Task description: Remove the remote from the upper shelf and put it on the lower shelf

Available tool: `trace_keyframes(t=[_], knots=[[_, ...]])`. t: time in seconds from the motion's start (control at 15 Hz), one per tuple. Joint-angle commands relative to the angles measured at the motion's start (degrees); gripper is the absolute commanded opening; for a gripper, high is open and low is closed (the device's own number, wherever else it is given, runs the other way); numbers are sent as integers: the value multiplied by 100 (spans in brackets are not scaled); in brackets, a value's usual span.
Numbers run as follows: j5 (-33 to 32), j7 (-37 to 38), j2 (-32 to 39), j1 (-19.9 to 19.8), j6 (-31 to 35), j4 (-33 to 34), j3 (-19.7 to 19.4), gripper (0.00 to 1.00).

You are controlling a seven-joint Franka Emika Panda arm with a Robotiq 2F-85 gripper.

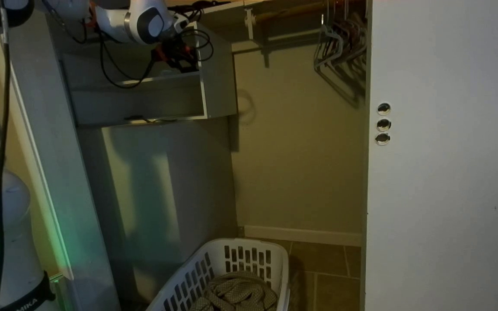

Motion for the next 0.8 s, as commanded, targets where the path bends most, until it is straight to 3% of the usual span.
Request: trace_keyframes(t=[0.0,0.07,0.13,0.2,0.27,0.33,0.53,0.73], knots=[[-208,180,99,-82,116,55,85,32],[-191,180,101,-80,106,58,87,45],[-161,159,100,-78,90,61,88,82],[-118,127,102,-75,67,70,89,71],[-155,129,102,-74,86,58,98,39],[-107,113,103,-76,83,66,101,43],[87,-11,50,-84,106,55,83,31],[316,-172,-64,-18,280,-41,5,31]])
